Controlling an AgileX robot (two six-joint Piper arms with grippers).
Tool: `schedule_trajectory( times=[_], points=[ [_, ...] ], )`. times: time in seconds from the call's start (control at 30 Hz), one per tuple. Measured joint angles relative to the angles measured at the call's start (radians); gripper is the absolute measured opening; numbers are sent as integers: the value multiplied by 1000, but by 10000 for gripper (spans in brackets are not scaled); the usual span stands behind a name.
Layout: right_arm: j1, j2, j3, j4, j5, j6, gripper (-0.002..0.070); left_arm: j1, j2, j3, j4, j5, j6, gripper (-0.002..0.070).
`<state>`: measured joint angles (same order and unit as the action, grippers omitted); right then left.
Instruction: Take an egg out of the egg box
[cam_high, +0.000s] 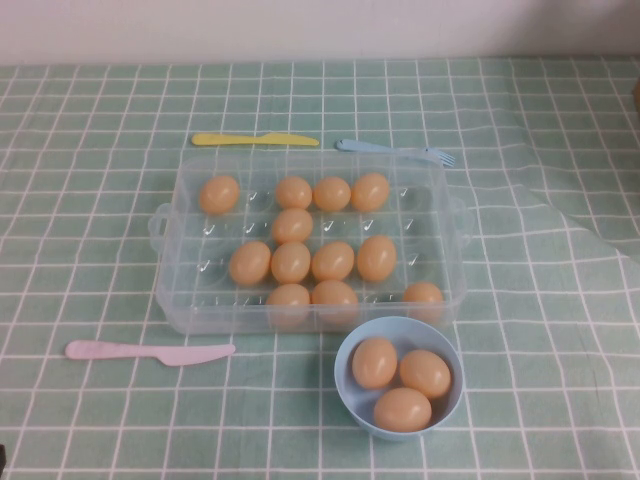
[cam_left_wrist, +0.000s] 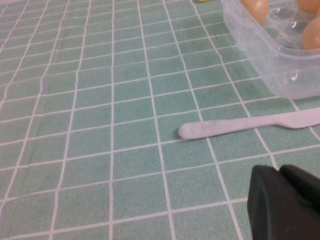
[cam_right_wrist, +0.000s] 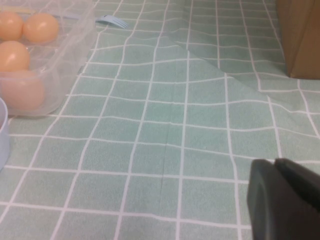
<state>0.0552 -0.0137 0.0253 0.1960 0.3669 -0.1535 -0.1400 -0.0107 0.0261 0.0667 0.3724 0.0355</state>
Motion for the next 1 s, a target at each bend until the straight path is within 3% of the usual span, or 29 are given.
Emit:
schedule_trajectory(
  times=[0.47, 0.83, 1.0],
  points=[
    [0, 0, 0, 54, -10, 0, -17, 0, 0, 0, 0, 0, 0, -3],
    [0, 0, 0, 479, -187, 0, -17, 0, 0, 0, 0, 0, 0, -3],
    [0, 0, 0, 552, -227, 0, -17, 0, 0, 0, 0, 0, 0, -3]
  ],
)
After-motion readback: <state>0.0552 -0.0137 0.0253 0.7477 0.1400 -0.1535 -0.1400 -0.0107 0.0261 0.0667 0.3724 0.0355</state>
